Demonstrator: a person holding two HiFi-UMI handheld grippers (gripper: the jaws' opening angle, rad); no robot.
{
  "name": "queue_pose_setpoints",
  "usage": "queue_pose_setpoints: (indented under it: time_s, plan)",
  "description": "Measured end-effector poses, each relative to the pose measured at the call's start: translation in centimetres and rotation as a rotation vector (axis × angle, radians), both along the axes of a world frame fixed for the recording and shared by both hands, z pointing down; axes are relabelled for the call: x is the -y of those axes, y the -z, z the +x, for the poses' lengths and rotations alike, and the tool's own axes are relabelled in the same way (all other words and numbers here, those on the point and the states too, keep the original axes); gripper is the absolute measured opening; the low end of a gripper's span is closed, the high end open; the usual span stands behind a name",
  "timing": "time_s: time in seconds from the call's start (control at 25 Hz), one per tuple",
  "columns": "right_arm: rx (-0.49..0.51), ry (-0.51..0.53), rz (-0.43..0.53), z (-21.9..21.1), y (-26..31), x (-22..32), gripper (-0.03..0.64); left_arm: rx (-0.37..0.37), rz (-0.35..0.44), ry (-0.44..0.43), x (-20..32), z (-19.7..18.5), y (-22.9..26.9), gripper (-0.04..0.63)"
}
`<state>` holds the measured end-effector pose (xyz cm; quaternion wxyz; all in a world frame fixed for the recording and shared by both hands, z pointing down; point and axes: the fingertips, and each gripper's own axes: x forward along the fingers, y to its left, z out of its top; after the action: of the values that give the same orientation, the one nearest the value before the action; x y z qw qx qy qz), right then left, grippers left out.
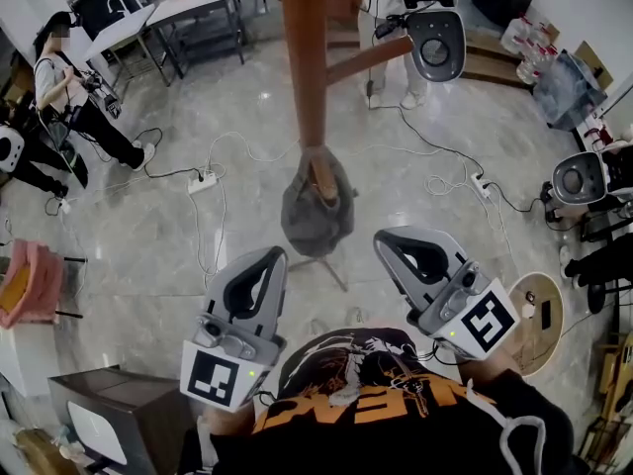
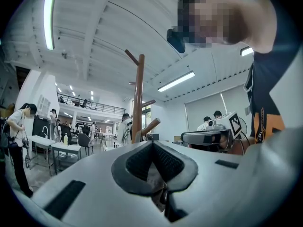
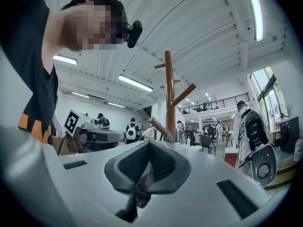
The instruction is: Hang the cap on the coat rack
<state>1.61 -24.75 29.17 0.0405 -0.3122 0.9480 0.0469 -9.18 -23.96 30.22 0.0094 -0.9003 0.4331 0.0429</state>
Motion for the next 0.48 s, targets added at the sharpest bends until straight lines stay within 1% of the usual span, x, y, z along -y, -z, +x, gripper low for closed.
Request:
queue_pose_setpoints:
  time_s: [0.48]
  plan:
    - [0.005,0.001,-0.011,0.57,-0.43,0.53,0.014,0.002,-0.005,-0.012,0.51,0.84,-0.26,0.025]
